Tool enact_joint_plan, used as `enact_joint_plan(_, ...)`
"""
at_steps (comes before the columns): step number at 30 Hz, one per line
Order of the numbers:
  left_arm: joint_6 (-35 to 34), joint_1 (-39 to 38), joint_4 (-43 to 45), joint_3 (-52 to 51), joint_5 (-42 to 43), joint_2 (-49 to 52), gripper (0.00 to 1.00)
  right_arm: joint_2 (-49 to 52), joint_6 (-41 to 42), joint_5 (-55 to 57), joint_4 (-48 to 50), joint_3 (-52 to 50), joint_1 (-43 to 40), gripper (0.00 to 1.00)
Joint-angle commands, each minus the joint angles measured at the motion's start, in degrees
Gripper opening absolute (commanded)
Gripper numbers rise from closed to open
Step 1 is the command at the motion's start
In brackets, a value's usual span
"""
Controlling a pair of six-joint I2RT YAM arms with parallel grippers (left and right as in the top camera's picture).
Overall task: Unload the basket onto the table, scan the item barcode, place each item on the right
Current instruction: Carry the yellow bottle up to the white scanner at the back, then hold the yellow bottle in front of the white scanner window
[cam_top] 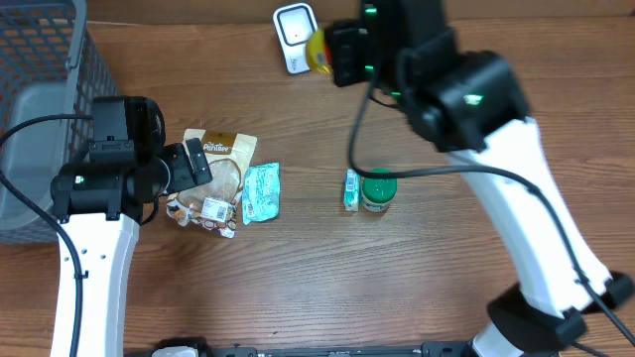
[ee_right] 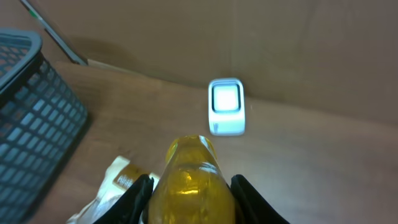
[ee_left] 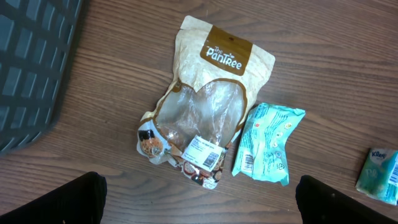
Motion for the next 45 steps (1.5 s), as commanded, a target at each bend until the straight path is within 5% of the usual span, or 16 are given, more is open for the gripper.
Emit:
enact_joint_plan(1,0.5,-0.39,0.04,0.55,-0.35,0.11,1.0,3.98,-9.44,8.07,5.51,-0.04,3.13,0.26)
enact_joint_plan(12,0.5,-0.39,0.04,0.55,-0.37,0.11,1.0,19.23,-42.97,10.45,13.0,-0.02,3.72,0.27)
enact_joint_plan(20,0.5,-0.39,0.04,0.55,-0.37,0.11,0.99,25.7,-48.57,13.84,26.51,-0.02,2.71,0.29)
enact_joint_plan(45,0.52,-0.39,0.04,0.55,-0.37,0.13,0.99,34.27,-43.6,4.33,47.82,-0.04,-4.87,0.3)
